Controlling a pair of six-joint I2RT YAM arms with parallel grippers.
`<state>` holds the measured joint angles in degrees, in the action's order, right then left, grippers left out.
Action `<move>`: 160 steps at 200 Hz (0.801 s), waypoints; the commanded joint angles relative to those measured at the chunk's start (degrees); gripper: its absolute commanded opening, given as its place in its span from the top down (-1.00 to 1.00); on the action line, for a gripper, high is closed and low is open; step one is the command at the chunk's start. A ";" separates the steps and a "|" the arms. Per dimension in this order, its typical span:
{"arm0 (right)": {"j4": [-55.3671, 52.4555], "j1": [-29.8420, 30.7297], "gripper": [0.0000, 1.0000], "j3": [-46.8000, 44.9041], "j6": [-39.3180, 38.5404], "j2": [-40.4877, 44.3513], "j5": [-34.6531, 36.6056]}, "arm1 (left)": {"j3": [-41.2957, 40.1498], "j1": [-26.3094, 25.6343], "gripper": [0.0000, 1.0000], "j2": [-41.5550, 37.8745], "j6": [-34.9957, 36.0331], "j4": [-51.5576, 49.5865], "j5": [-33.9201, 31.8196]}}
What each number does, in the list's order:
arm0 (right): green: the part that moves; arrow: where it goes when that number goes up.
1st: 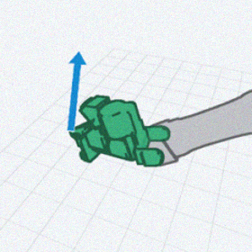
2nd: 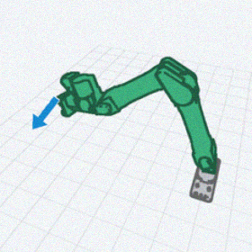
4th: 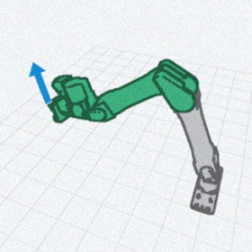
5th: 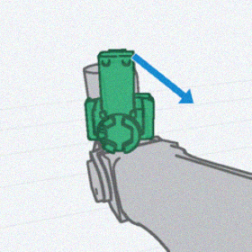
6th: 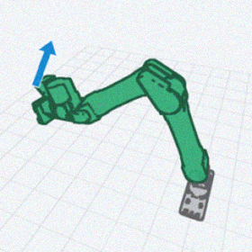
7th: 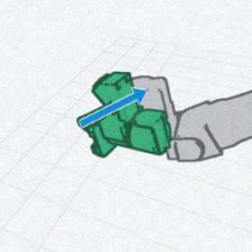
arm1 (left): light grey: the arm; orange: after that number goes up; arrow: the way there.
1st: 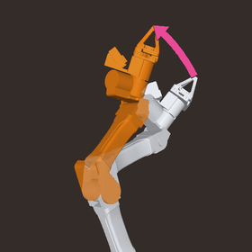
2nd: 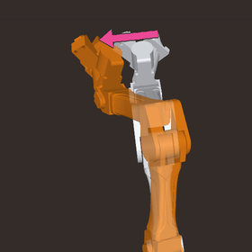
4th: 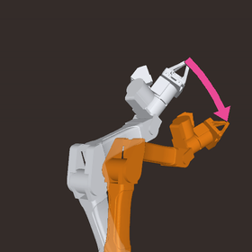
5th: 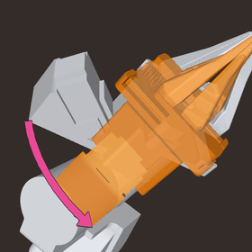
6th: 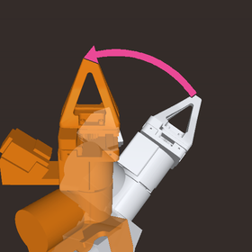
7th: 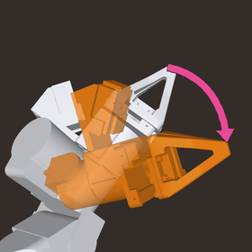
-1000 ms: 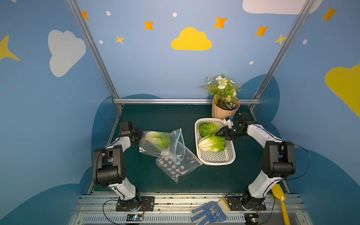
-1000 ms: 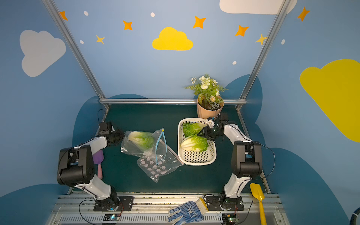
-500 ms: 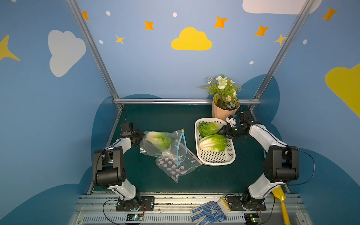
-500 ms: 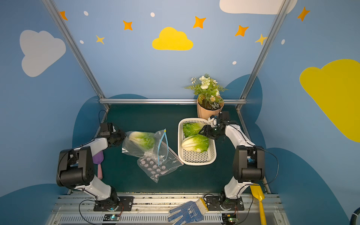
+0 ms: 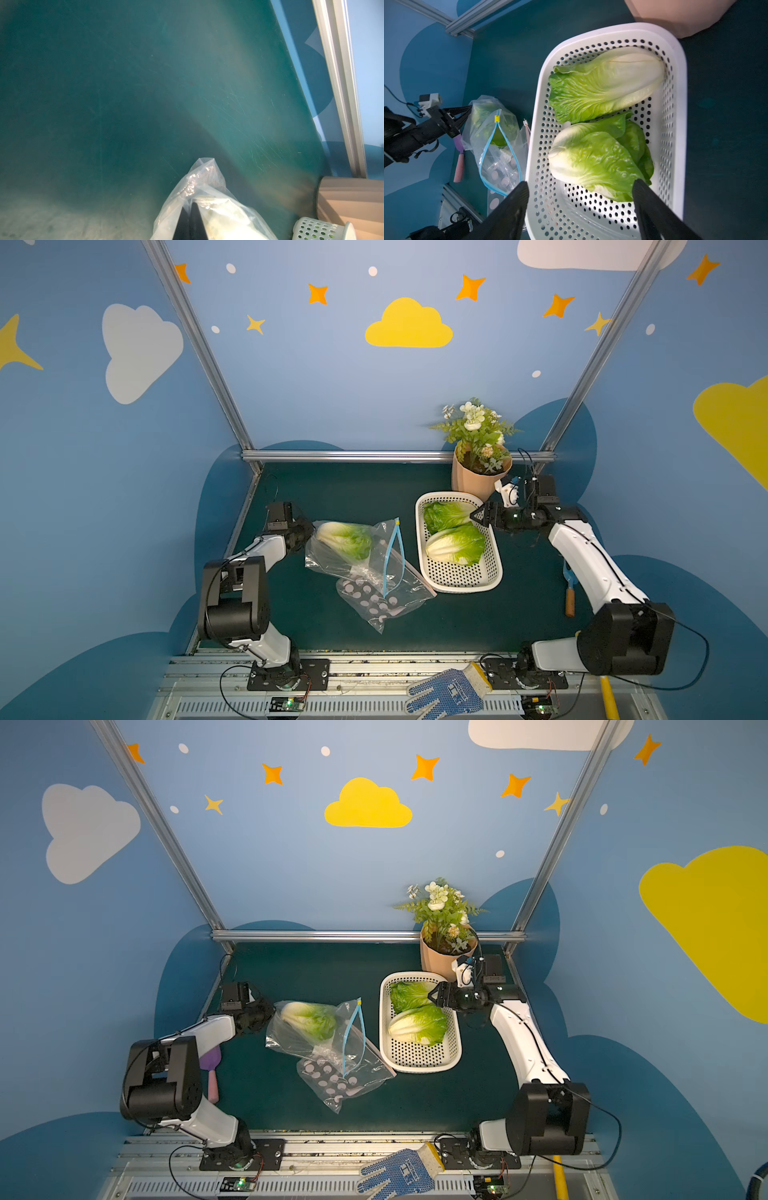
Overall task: Open the zip-top bag and take out the chinese cabbages
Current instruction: Place the Chinese cabbage in the basket, then pick up the Chinese cabbage from the zipper food storage bag.
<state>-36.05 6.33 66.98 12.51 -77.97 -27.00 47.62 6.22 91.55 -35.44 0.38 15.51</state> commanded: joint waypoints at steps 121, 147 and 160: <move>31.31 27.38 0.84 -9.54 16.79 -9.99 -6.43 | -5.75 -2.26 0.91 -5.81 -1.30 -0.82 0.48; 34.18 29.62 0.88 -7.71 17.82 -15.10 -6.33 | -6.05 -2.36 0.91 -6.74 -1.21 -1.21 0.23; 35.23 30.50 0.89 -6.77 18.00 -17.30 -6.24 | -6.32 -2.52 0.91 -7.20 -1.30 -1.34 0.22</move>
<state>-5.43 35.24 57.25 29.26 -92.53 -32.64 42.02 4.05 85.91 -36.71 0.05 15.16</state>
